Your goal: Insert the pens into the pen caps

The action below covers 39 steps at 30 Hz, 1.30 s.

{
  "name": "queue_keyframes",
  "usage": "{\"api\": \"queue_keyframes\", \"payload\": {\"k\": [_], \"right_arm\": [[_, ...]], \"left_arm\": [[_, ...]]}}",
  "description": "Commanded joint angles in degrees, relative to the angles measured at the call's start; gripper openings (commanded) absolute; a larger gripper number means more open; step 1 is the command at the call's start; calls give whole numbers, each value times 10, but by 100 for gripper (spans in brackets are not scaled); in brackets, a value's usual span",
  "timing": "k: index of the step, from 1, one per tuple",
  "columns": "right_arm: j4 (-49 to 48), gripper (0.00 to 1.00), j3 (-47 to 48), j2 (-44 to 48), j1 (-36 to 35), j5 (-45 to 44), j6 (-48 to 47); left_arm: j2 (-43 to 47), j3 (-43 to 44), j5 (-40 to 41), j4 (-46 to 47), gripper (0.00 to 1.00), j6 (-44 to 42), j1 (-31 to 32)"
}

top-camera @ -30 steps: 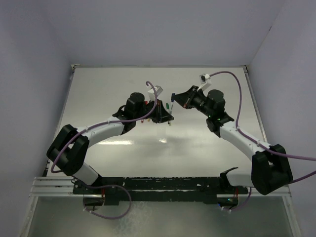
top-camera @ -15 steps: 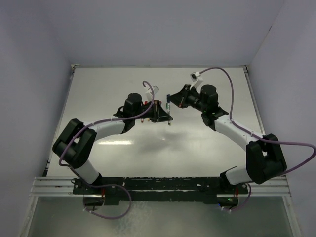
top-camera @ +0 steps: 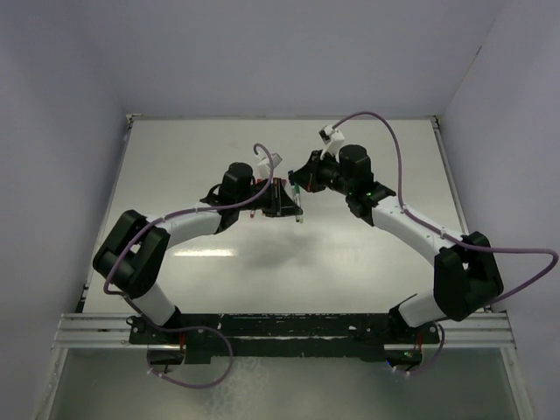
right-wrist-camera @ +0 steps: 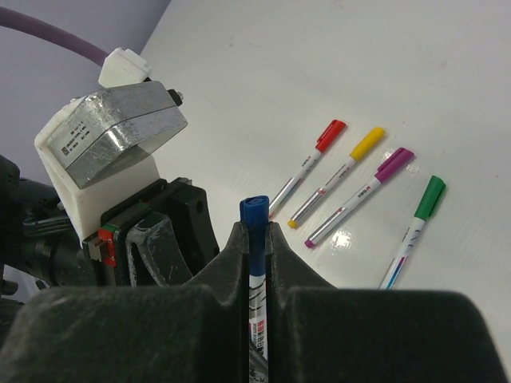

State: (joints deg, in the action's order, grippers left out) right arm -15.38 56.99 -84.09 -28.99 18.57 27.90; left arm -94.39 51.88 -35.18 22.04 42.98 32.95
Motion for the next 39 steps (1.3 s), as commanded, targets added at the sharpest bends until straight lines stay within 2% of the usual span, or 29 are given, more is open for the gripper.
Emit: {"api": "queue_keyframes", "payload": {"k": [1,8,11,13,14,21,29,33,39], "right_arm": [[173,0,-20,-13,-25,35,-10],[154,0,-16,-9,-25,-2,34],[146,0,0,-14,-25,-28,45],[144,0,17,-20,-25,-41,47],[143,0,25,-23,-25,-47,48],[146,0,47,-38,-21,-81,48],[205,0,103,-79,33,-122,20],[221,0,142,-124,65,-123,-7],[251,0,208,-207,73,-152,-51]], "left_arm": [[37,61,82,132,0,-12,-42],[44,27,57,115,0,-7,-41],[54,5,55,108,11,-8,-41],[63,-7,55,105,28,-11,-41],[67,-10,55,102,33,-15,-41],[102,-20,80,35,53,-58,-41],[139,-55,117,-26,55,-96,-41],[158,-74,144,-49,56,-103,-41],[182,-89,183,-71,56,-110,-41]]}}
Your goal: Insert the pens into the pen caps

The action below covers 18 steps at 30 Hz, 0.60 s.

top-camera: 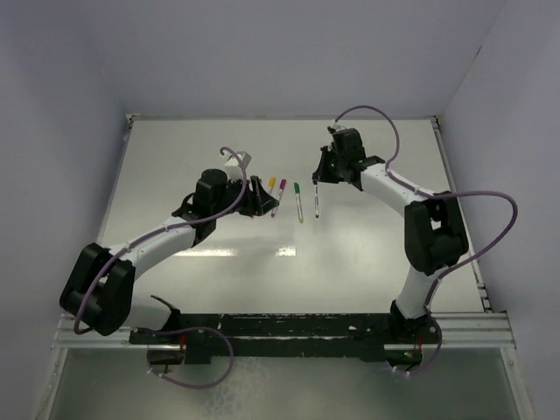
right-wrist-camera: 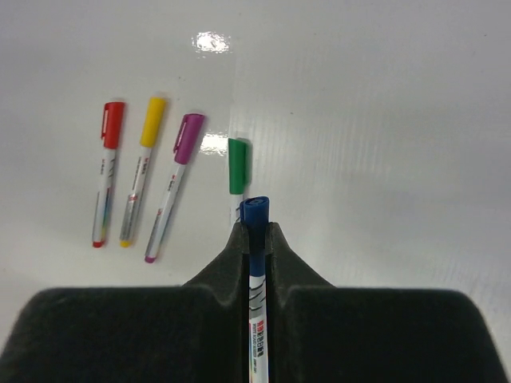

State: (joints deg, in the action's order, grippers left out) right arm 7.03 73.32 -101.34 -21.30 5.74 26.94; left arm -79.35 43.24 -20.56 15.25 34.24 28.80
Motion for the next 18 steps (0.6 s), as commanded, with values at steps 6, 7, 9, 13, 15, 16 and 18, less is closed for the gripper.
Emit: {"api": "queue_keyframes", "payload": {"k": [6,7,9,13,15,16,18], "right_arm": [[19,0,77,-85,-3,-36,-41],[20,0,84,-91,-3,-42,-42],[24,0,95,-103,-4,-51,-47],[32,0,110,-127,-3,-67,-54],[30,0,113,-137,-2,-74,-55],[28,0,115,-144,-2,-74,-55],[24,0,118,-153,-2,-72,-53]], "left_arm": [[46,1,62,-35,57,-42,0],[48,1,64,-39,57,-42,0],[51,1,68,-43,57,-44,0],[54,1,73,-51,58,-43,0],[58,-1,75,-53,58,-43,0],[60,-2,77,-55,58,-43,0],[62,-3,79,-59,58,-43,0]]}}
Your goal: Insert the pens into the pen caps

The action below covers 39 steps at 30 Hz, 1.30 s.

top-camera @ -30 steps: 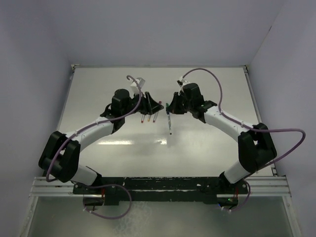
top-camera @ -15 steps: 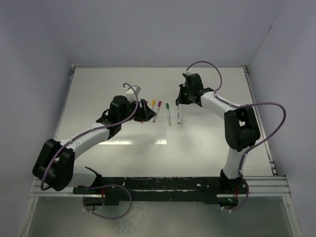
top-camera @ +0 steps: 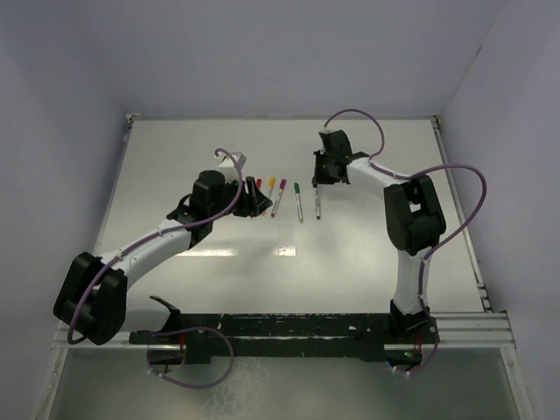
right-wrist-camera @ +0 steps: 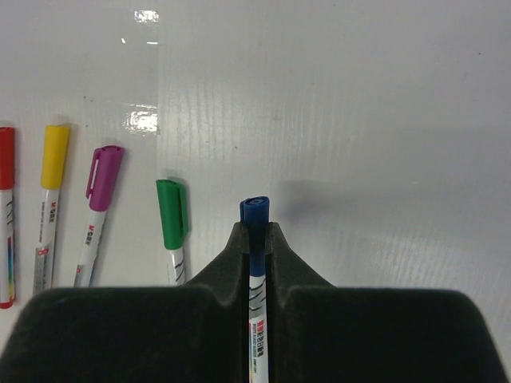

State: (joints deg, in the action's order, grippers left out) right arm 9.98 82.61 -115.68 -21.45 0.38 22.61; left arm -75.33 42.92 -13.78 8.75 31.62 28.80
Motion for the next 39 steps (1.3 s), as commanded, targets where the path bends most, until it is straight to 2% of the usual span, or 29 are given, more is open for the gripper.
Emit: {"api": "queue_keyframes", "payload": {"k": [1,4,6,9,13,15,22,27,30,36,39], "right_arm": [[-6,0,29,-15,0,-17,-9],[-1,0,40,-31,0,-11,-2],[-1,8,44,-37,0,-7,0],[-2,25,45,-38,0,-11,-1],[-4,36,41,-29,0,-21,-5],[-5,39,40,-19,0,-27,-6],[-7,41,25,67,1,-62,-12],[-23,43,-23,152,17,-84,-11],[-50,43,-80,206,53,-70,9],[-98,43,-204,320,178,-21,60],[-109,43,-264,384,213,-29,60]], "left_arm": [[22,1,11,3,58,-17,0],[25,0,14,-3,59,-17,0],[28,0,16,-6,59,-16,0],[33,0,22,-13,59,-17,0],[39,-1,32,-26,59,-21,0],[42,-1,37,-30,59,-22,0],[57,10,60,-62,59,-50,0],[73,23,90,-83,59,-75,-1],[78,17,91,-81,61,-59,-19],[96,-26,39,-62,62,-11,-98],[112,-36,27,-68,63,3,-148]]}}
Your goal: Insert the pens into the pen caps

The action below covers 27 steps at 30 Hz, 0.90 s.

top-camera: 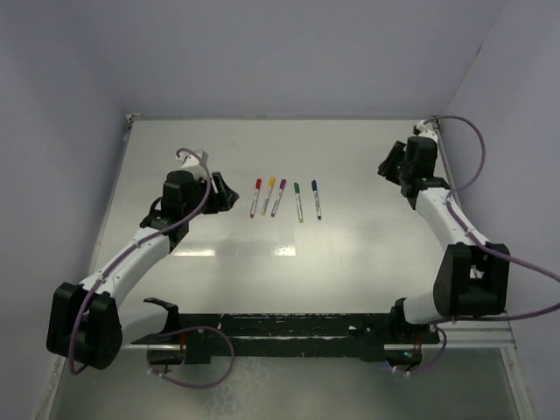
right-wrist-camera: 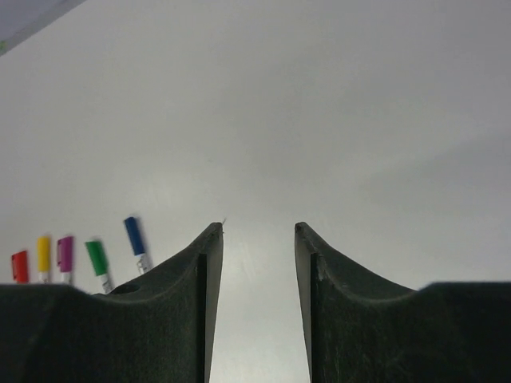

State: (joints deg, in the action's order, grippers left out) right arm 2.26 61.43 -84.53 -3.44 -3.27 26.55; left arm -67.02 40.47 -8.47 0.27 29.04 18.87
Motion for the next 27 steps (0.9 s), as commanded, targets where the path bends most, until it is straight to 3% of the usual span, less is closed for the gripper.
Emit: {"api": "queue_keyframes", "payload": {"k": [1,5,13,27], "right_arm": [[-33,44,-68,91,37,-2,18],[-36,44,-118,164,45,-39,17],[-63,45,-214,306,46,-83,1],[-63,48,-274,439,46,-119,-3]], "left_arm": [[36,-17,-35,16,63,36,-68],[65,-31,-40,1,65,46,-123],[138,-6,47,-97,75,-25,-125],[204,-36,52,-96,82,-12,-125]]}}
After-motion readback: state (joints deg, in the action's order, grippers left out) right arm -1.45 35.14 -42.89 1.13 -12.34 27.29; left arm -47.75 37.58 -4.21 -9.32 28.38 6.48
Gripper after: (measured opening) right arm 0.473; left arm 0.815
